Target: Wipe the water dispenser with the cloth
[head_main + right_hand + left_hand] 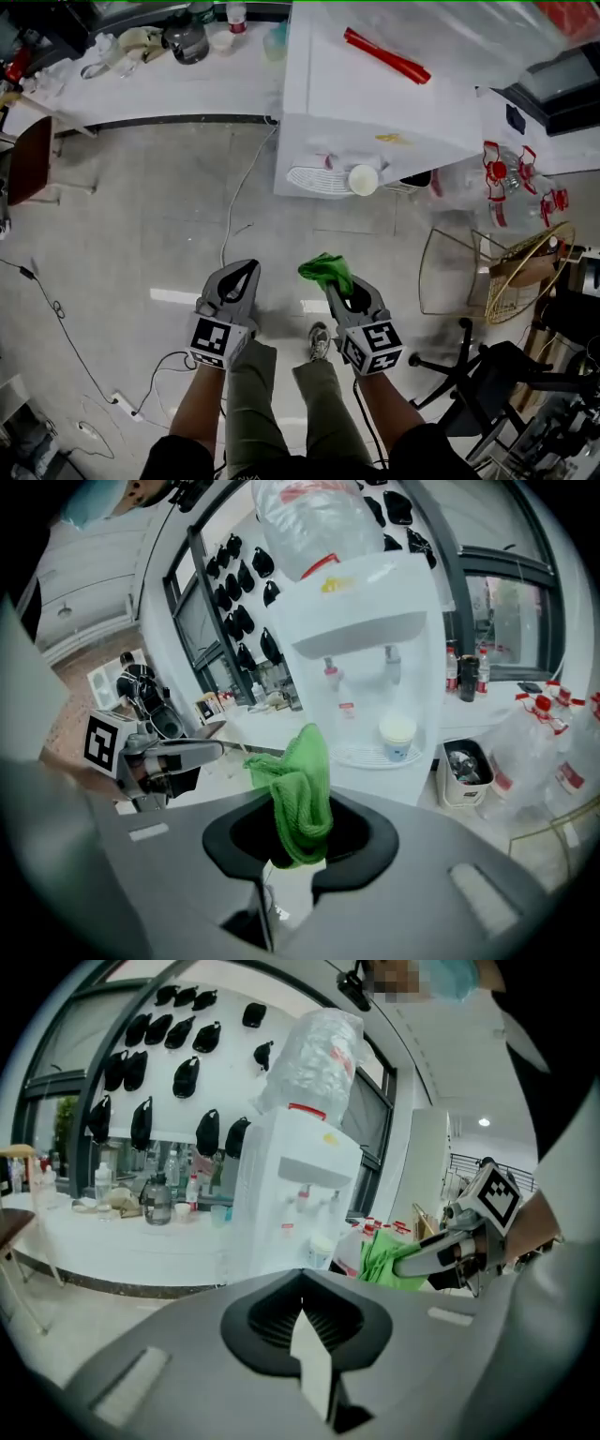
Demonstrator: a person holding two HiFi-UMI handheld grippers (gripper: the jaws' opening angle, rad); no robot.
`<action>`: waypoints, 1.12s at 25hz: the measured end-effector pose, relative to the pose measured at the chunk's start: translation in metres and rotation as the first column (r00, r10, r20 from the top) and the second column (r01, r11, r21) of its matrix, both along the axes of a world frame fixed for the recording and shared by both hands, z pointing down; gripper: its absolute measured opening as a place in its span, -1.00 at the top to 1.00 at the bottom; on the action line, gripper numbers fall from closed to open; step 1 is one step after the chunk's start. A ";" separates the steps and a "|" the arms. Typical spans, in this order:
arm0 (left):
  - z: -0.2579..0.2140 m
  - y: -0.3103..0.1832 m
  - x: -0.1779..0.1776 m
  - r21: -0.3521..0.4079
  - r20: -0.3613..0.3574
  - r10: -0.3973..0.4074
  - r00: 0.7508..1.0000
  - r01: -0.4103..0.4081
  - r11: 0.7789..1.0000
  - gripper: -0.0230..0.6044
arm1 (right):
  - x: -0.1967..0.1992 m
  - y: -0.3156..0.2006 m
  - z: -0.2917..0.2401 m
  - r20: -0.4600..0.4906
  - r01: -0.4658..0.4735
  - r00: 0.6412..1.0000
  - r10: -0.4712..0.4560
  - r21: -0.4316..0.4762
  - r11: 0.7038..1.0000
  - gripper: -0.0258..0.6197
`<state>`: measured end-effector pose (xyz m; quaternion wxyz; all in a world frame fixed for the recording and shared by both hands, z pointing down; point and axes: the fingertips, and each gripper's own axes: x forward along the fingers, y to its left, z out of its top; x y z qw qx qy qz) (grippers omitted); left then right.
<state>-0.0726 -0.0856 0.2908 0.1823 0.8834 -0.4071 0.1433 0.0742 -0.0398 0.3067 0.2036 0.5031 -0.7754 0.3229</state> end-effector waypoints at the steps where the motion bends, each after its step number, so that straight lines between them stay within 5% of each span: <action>1: 0.010 -0.006 -0.001 0.006 -0.006 -0.004 1.000 0.004 1.000 0.92 | -0.004 -0.009 0.013 -0.005 0.011 1.000 -0.011 0.006 1.000 0.64; 15: 0.145 -0.014 0.003 -0.024 -0.019 -0.072 0.997 0.071 0.997 0.92 | -0.030 -0.064 0.178 -0.046 0.137 0.990 -0.134 0.090 0.986 0.64; 28: 0.184 -0.043 0.020 0.104 -0.056 0.004 0.998 0.001 0.995 0.92 | -0.045 -0.118 0.228 -0.211 0.251 0.960 -0.186 0.345 0.905 0.64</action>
